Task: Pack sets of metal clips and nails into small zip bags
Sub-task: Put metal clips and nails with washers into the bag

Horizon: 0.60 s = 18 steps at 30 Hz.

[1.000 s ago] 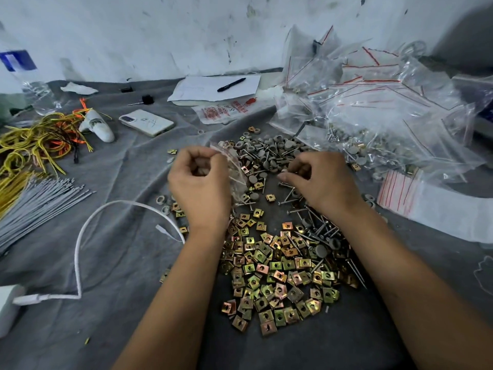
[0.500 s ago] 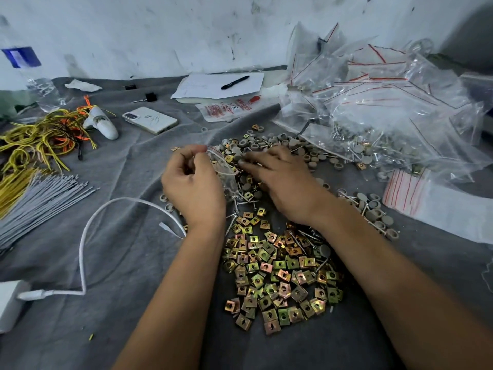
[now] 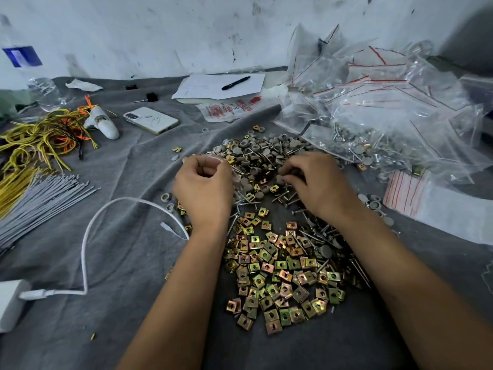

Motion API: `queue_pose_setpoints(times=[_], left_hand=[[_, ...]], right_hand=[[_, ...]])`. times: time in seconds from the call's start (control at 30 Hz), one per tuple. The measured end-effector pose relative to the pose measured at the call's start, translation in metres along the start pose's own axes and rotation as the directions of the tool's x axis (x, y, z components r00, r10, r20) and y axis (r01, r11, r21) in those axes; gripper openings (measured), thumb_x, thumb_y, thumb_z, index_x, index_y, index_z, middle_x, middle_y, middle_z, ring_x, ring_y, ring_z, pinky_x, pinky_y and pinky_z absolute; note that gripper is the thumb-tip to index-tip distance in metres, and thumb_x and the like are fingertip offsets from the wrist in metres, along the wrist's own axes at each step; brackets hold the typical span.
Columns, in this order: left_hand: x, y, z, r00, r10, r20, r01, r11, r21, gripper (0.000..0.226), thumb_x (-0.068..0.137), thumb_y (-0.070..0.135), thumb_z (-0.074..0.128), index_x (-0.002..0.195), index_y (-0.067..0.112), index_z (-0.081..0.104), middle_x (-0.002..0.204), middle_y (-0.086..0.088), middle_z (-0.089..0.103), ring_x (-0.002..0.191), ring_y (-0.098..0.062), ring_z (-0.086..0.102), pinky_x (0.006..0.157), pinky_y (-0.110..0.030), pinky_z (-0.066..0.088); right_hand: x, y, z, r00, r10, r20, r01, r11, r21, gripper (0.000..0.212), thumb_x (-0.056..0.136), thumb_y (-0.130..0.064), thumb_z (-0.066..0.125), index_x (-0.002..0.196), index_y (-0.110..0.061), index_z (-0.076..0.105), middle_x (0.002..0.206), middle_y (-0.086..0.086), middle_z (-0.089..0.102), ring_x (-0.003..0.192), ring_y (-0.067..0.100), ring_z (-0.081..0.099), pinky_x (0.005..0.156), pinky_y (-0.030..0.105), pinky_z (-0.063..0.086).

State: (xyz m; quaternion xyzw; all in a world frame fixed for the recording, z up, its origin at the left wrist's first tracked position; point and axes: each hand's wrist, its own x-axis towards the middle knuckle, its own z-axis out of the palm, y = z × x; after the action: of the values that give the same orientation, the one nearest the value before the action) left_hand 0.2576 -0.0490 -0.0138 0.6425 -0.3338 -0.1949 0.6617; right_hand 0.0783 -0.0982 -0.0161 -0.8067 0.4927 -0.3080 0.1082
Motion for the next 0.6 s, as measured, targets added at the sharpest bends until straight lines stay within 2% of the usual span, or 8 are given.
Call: queue_pose_setpoints(times=[0.1,0.17,0.23,0.33,0.47,0.53,0.6], left_hand=[[-0.001,0.003,0.000,0.997,0.014,0.081,-0.013,1.000,-0.008,0.017,0.082,0.003,0.069,0.089,0.018,0.069,0.069,-0.002,0.068,0.061,-0.022,0.070,0.057,-0.049,0.062],[-0.004,0.005,0.001,0.976,0.018,0.216,-0.025,0.999,0.028,0.027,0.085,0.003,0.074,0.098,0.025,0.064,0.073,0.001,0.071,0.062,-0.018,0.073,0.052,-0.044,0.062],[-0.008,0.005,0.004,0.938,0.041,0.343,-0.070,0.995,0.072,0.030,0.085,0.007,0.080,0.102,0.025,0.063,0.075,0.000,0.074,0.063,-0.015,0.074,0.051,-0.036,0.060],[-0.011,0.004,0.008,0.905,0.114,0.410,-0.169,0.981,0.100,0.016,0.085,0.010,0.082,0.094,0.016,0.071,0.074,-0.001,0.074,0.066,-0.015,0.073,0.056,-0.031,0.060],[-0.008,0.002,0.009,0.921,0.064,0.383,-0.086,0.995,0.042,0.009,0.086,0.005,0.079,0.084,0.012,0.075,0.074,-0.005,0.075,0.065,-0.018,0.071,0.057,-0.033,0.057],[-0.007,0.002,0.009,0.935,0.058,0.349,-0.060,0.998,-0.005,0.009,0.085,0.004,0.079,0.083,0.012,0.075,0.075,-0.007,0.075,0.066,-0.020,0.071,0.061,-0.035,0.059],[-0.008,0.003,0.010,0.950,0.117,0.290,-0.119,0.993,-0.013,0.011,0.083,0.003,0.079,0.081,0.013,0.075,0.073,-0.004,0.074,0.065,-0.018,0.070,0.060,-0.032,0.059]], right_hand=[[-0.003,0.000,-0.003,0.987,0.023,-0.156,0.005,0.984,0.178,0.017,0.090,-0.013,0.076,0.108,-0.012,0.075,0.094,-0.006,0.071,0.079,-0.002,0.063,0.073,0.008,0.051],[-0.006,-0.005,-0.007,0.971,-0.020,-0.238,0.093,0.949,0.300,0.017,0.089,-0.013,0.078,0.105,-0.013,0.075,0.090,-0.012,0.070,0.079,-0.002,0.066,0.072,0.010,0.052],[-0.009,-0.011,-0.009,0.960,-0.083,-0.269,0.180,0.915,0.360,0.015,0.089,-0.013,0.078,0.103,-0.014,0.074,0.091,-0.009,0.073,0.082,0.004,0.070,0.074,0.019,0.058],[-0.011,-0.018,-0.008,0.970,-0.152,-0.188,0.217,0.891,0.399,0.007,0.094,-0.013,0.071,0.101,-0.013,0.070,0.090,-0.006,0.073,0.081,0.008,0.071,0.074,0.030,0.060],[-0.012,-0.016,-0.007,0.984,-0.158,-0.078,0.176,0.889,0.424,0.004,0.103,-0.014,0.057,0.102,-0.014,0.054,0.090,-0.001,0.075,0.060,0.014,0.069,0.061,0.036,0.056],[-0.011,-0.013,-0.007,0.986,-0.163,-0.032,0.163,0.913,0.373,0.005,0.104,-0.016,0.056,0.103,-0.016,0.052,0.085,0.001,0.073,0.060,0.012,0.068,0.060,0.040,0.055],[-0.010,-0.011,-0.005,0.988,-0.155,-0.003,0.147,0.934,0.326,0.006,0.102,-0.016,0.060,0.102,-0.017,0.055,0.084,-0.004,0.074,0.065,0.002,0.068,0.061,0.035,0.054]])
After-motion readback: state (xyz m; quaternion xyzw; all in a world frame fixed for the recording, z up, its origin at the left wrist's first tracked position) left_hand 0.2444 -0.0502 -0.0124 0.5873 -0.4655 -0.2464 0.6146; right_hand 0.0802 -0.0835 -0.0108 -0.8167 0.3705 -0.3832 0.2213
